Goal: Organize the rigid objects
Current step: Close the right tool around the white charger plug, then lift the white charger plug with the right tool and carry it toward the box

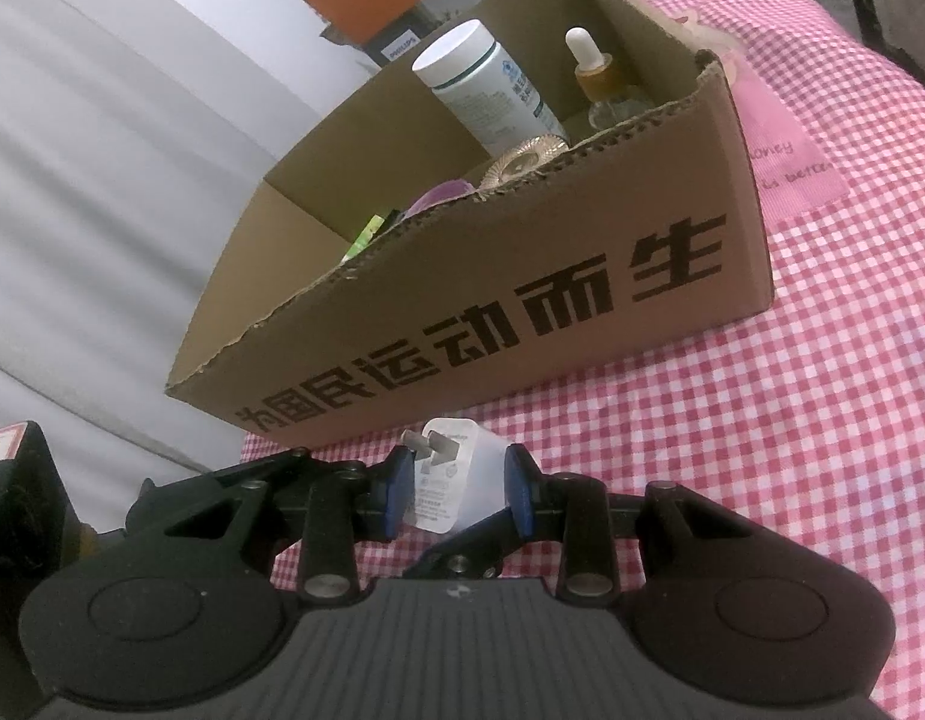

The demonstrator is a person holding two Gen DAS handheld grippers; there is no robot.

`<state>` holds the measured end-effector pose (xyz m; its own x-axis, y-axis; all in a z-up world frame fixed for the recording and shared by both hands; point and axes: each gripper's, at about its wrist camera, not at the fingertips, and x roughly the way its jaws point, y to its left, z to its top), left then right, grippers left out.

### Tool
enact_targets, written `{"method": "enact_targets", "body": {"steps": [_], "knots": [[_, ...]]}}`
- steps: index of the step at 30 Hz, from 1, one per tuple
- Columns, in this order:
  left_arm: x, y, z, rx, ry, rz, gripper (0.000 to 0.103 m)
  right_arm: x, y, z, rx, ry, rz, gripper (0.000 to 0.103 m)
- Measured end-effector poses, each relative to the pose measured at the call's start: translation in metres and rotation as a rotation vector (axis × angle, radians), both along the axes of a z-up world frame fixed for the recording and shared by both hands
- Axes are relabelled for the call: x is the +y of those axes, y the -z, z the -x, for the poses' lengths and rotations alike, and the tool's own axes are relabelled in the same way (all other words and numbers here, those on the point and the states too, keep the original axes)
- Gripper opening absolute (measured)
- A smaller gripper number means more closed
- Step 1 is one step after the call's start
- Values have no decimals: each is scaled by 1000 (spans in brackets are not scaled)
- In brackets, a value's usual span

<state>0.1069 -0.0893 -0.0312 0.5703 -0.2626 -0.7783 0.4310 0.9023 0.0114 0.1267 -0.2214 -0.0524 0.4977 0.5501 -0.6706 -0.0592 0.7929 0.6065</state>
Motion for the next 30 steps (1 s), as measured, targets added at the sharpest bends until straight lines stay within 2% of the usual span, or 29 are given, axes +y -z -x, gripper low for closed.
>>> {"method": "enact_targets", "body": {"steps": [11, 20, 26, 30], "knots": [[1, -5, 6, -7, 0, 9, 39, -2, -6, 5, -12, -5, 9, 37], [1, -20, 17, -45, 6, 29, 39, -2, -22, 17, -52, -3, 28, 37], [1, -45, 30, -119, 23, 51, 39, -2, -46, 34, -112, 9, 52, 37], [0, -68, 38, -194, 31, 66, 39, 0, -74, 47, -192, 16, 87, 37]]}}
